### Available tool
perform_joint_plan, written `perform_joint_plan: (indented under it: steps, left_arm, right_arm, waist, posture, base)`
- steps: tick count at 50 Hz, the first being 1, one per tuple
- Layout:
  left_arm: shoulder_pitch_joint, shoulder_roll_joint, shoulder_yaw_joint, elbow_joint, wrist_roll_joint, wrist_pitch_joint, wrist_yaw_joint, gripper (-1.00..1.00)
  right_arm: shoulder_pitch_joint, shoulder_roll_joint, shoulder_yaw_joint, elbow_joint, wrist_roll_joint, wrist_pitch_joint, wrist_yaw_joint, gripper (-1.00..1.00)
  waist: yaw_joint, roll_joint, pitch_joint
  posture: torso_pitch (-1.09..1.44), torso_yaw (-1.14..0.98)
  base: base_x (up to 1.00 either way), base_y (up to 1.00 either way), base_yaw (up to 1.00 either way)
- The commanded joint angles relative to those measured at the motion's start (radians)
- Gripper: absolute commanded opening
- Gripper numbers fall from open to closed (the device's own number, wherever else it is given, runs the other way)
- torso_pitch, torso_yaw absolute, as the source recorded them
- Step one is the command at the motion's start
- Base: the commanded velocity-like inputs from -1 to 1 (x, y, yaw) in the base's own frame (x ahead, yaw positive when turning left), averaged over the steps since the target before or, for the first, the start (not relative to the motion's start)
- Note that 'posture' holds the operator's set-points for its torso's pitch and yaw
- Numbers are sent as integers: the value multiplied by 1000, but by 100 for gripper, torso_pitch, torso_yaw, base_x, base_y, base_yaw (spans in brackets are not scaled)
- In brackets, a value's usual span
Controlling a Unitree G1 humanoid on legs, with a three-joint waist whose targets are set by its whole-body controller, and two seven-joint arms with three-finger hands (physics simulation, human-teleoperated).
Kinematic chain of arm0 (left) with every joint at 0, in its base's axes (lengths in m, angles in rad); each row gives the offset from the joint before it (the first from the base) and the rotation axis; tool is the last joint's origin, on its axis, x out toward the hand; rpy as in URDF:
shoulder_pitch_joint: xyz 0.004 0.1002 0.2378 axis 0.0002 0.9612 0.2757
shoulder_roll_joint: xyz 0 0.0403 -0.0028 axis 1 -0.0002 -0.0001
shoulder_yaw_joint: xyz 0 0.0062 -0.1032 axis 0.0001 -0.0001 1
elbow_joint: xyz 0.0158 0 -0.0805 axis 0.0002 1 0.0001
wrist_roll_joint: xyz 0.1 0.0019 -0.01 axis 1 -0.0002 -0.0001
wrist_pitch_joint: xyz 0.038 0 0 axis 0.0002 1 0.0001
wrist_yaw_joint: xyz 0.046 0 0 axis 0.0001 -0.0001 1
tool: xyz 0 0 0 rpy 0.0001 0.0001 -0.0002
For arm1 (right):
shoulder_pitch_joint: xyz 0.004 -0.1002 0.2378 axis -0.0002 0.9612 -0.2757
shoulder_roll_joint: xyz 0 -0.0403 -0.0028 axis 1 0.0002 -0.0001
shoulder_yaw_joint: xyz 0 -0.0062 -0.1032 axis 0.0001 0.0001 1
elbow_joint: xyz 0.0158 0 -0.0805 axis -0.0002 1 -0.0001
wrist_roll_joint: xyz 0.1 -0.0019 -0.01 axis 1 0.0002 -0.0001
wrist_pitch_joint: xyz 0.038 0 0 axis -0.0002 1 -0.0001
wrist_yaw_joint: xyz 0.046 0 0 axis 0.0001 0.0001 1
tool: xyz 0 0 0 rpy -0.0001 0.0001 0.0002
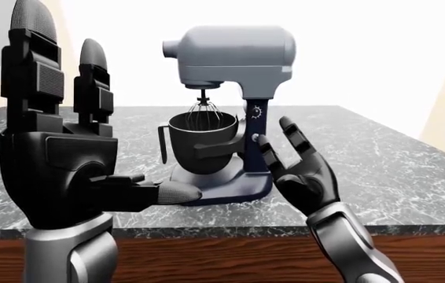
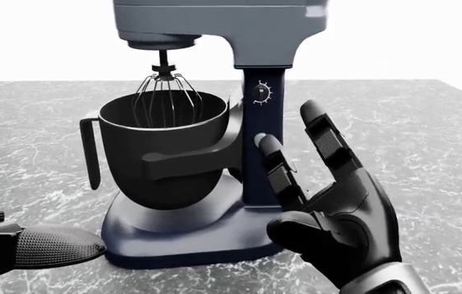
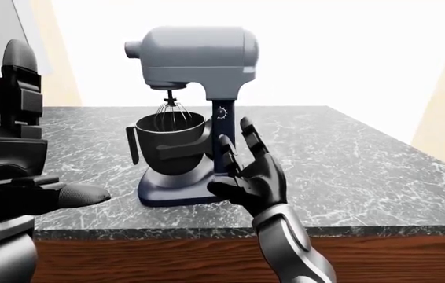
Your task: Open the stand mixer head.
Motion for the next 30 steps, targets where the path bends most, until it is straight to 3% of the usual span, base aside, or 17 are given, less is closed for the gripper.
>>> perform_joint_plan:
  steps: [1,30]
  left_arm:
    - [-21,3,2,-8,0,-13,-1,100]
    - [-24,5,3,-10,0,-9,1,100]
  right_arm:
    - [-24,2,-5,-11,-3,-25,22,100]
    - [-62,12,-3,41,-10,-35,20,100]
  waist:
    - [0,3,6]
    - [1,4,6]
  posture:
    - [-54,0]
    - [-54,0]
  base:
    - [0,0,0]
    - [0,0,0]
